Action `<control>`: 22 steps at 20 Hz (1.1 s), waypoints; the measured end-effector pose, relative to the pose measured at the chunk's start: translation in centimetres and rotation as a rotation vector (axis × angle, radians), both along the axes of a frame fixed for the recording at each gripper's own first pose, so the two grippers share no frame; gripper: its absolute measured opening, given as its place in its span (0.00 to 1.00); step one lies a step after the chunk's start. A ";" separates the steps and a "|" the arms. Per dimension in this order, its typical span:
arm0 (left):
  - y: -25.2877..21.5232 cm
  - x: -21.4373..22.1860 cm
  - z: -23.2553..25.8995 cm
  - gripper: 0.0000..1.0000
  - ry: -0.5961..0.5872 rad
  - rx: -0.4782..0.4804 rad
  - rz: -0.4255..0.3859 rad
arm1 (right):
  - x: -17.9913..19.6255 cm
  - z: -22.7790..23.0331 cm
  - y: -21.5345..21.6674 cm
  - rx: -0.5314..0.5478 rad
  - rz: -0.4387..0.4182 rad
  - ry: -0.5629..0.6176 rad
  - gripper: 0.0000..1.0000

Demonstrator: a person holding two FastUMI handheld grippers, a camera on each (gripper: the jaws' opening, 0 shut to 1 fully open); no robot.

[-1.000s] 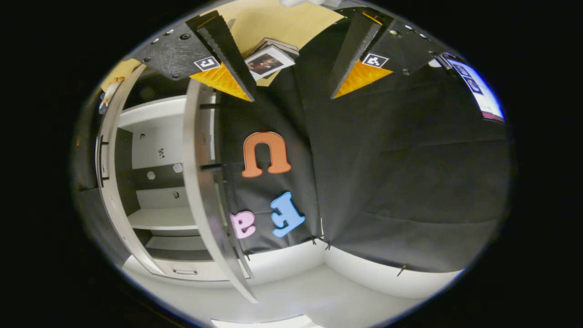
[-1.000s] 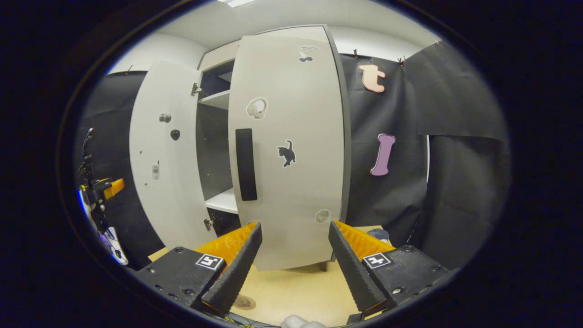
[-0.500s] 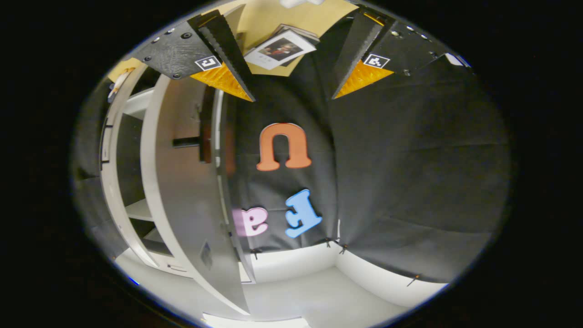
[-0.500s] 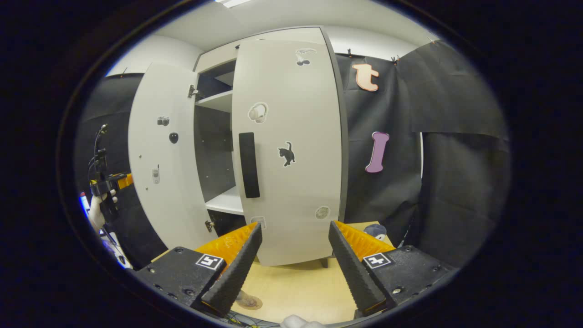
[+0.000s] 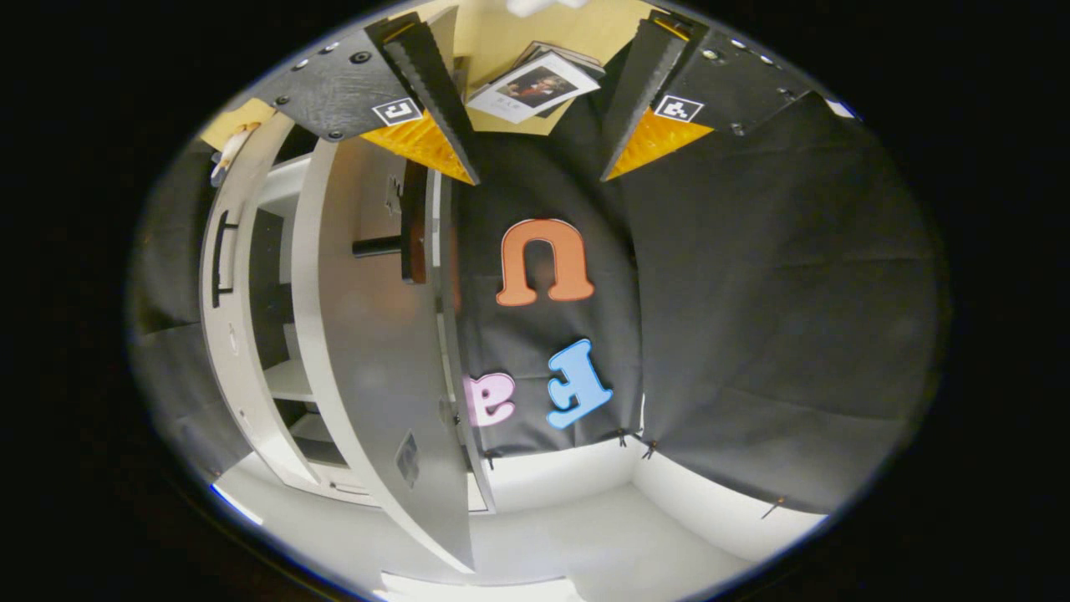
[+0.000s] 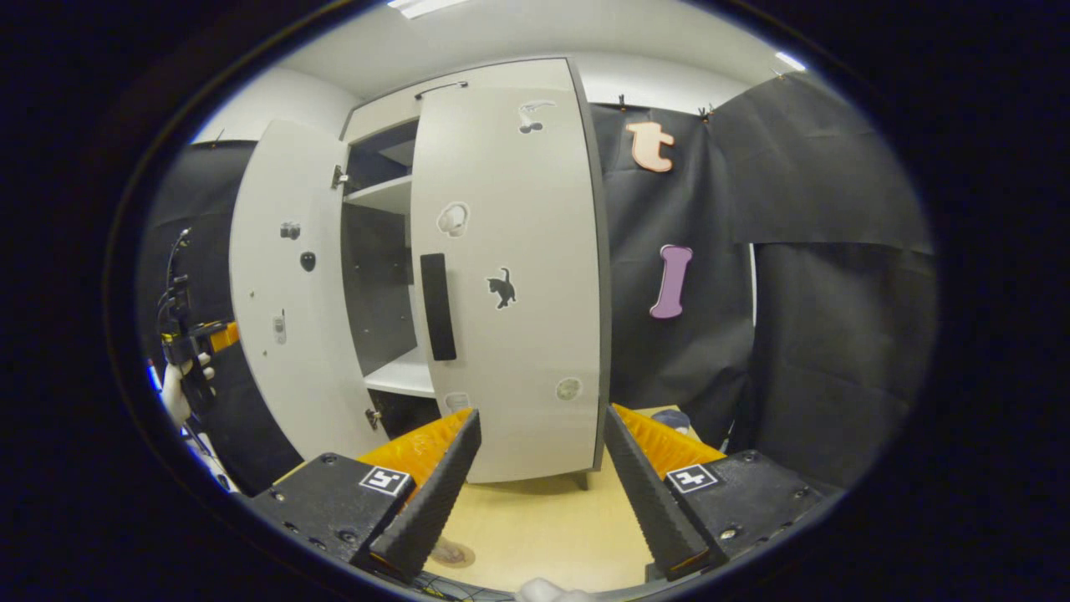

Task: Grasp the bottle in the cabinet with the left hand and place it on the coaster, then close the right door with the right hand and the left door with the left hand.

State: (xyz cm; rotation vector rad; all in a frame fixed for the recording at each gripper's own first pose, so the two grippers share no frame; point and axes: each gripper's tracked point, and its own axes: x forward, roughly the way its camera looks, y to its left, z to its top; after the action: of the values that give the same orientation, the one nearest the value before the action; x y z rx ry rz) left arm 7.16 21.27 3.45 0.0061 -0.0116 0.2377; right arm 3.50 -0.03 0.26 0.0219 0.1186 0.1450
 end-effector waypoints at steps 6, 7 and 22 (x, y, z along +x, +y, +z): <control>-6.6 1.4 0.3 0.91 -0.008 -0.003 -0.132 | -1.0 0.0 -0.4 -0.003 -0.018 -0.007 0.96; -7.8 1.9 0.4 0.91 -0.011 -0.006 -0.152 | -1.1 0.0 -0.5 -0.004 -0.021 -0.008 0.96; -14.1 0.6 -1.0 0.96 0.045 -0.046 -0.221 | -1.9 0.9 -1.8 -0.025 -0.082 -0.048 0.96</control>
State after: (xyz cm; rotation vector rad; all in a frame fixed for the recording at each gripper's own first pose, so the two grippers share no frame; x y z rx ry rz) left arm 7.78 7.15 2.44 -0.0353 0.0378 0.0171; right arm 1.64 -1.87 1.20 -0.0016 0.0712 0.0618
